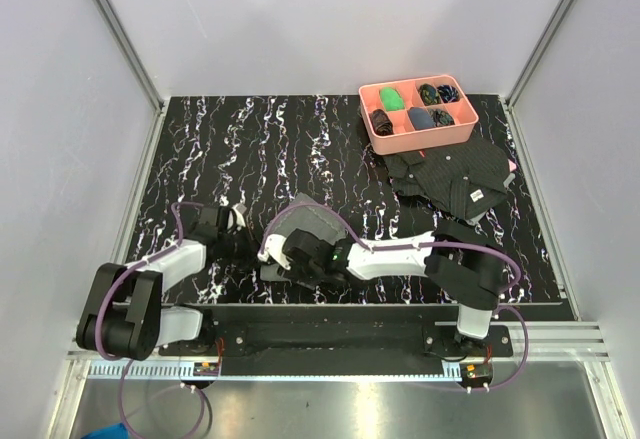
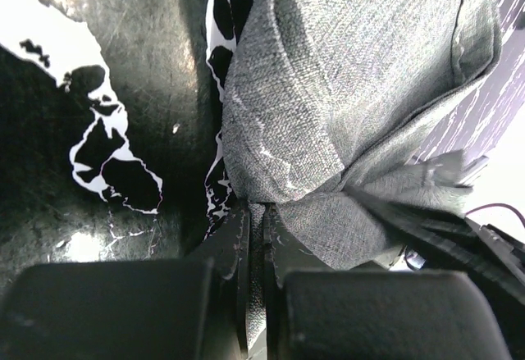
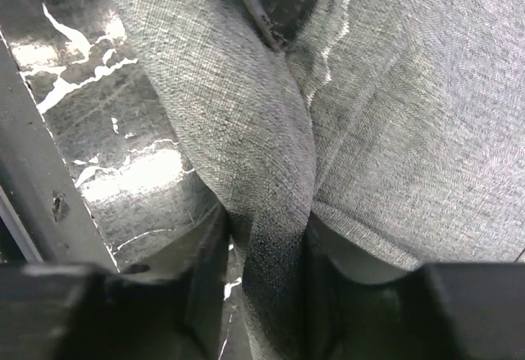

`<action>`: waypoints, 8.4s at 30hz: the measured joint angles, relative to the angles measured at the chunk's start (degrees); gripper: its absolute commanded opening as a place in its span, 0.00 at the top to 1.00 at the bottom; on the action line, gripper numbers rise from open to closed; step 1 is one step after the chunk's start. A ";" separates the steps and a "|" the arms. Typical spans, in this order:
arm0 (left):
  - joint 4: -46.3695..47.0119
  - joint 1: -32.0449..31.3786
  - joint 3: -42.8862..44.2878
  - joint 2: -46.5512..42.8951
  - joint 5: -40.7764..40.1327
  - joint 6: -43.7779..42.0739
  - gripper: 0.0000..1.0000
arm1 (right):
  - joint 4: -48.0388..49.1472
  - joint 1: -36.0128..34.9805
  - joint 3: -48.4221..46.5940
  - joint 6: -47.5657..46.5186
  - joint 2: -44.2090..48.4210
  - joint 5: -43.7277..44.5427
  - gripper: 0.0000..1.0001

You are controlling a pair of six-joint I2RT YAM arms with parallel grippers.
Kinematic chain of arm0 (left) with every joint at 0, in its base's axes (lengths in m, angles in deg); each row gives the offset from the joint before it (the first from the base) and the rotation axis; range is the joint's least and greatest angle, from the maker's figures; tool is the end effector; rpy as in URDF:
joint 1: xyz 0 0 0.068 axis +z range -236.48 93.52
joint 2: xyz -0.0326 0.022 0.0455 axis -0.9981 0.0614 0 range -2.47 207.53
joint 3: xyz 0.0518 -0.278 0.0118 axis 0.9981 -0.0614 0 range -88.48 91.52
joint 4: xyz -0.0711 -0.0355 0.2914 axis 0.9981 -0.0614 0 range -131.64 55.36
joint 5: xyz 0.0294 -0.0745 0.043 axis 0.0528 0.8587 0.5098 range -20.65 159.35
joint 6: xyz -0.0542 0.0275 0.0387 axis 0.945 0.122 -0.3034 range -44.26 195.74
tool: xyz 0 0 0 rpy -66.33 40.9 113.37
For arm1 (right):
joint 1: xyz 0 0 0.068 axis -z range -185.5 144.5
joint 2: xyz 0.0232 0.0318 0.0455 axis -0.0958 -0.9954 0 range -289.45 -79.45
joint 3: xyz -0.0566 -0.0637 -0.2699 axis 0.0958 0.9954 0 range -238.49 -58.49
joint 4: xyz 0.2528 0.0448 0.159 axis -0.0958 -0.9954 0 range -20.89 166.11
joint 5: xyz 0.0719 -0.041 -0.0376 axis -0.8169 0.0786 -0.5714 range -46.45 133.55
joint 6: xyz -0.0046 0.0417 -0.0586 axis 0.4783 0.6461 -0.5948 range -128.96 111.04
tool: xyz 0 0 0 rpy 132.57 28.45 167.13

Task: Fold the napkin, place the utensils inside, and roll it up
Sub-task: Roll the napkin with the utensil

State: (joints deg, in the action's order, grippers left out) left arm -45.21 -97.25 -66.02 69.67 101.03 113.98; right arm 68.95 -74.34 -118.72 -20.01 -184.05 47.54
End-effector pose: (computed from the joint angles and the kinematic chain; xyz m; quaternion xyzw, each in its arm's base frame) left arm 0.2198 -0.0737 0.0858 -0.1526 0.9198 -0.3425 0.1153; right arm 0.1555 0.3901 0.1163 -0.5971 0.7308 0.1303 0.3041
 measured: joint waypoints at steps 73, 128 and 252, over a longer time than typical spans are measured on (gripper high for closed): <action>3.39 0.00 -0.72 -1.84 -2.97 0.92 1.00 | -15.10 20.37 -12.37 11.04 -2.56 -37.22 0.20; -2.01 3.72 -3.56 -15.13 -8.74 -1.73 0.22 | -7.37 21.00 -10.54 10.36 -14.56 -56.76 0.77; 8.79 0.72 -9.09 -16.13 -2.21 1.05 0.57 | -1.77 27.54 -13.53 20.00 -25.81 -78.51 0.76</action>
State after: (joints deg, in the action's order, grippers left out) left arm -36.42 -96.52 -75.11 53.54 98.82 115.03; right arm 67.18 -46.80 -132.25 -0.01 -209.86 -30.97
